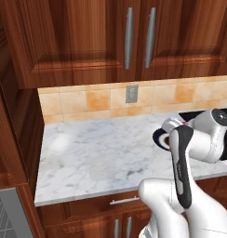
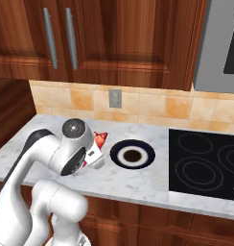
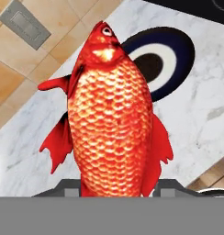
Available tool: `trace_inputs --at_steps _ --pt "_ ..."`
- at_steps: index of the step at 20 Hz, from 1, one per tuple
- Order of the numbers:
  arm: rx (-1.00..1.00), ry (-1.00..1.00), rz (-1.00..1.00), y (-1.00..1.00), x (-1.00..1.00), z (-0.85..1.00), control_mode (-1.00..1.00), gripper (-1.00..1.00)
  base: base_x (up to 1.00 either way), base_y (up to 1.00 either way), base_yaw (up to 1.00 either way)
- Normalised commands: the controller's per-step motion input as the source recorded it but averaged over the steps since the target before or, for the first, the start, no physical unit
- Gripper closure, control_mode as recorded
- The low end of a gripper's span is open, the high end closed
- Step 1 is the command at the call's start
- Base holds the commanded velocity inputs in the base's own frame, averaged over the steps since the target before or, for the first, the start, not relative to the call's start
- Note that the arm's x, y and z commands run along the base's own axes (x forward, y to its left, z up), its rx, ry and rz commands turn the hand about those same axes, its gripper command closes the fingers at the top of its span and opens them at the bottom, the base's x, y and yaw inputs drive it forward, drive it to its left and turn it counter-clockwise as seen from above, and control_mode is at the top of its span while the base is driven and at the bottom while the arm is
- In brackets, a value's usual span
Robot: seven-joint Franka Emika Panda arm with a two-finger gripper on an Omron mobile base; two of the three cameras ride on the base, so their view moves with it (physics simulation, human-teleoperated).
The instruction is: Place the fish on the top rack of the oven, and slide the tray back inside. Close the oven door.
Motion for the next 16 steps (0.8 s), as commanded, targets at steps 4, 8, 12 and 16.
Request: trace_inputs --at_steps 4,8,12,16 --pt "0.00 0.01 0.03 -0.01 0.04 0.00 -1.00 1.00 0.00 0.00 0.00" --pt "0.00 0.00 0.00 0.00 0.00 0.00 1.00 1.00 -0.28 0.12 0.20" --pt "0.00 0.00 0.00 0.00 0.00 0.00 1.00 1.00 -0.59 0.54 0.34" --pt "0.00 0.00 0.00 0.00 0.00 0.00 1.00 1.00 -0.61 0.58 0.36"
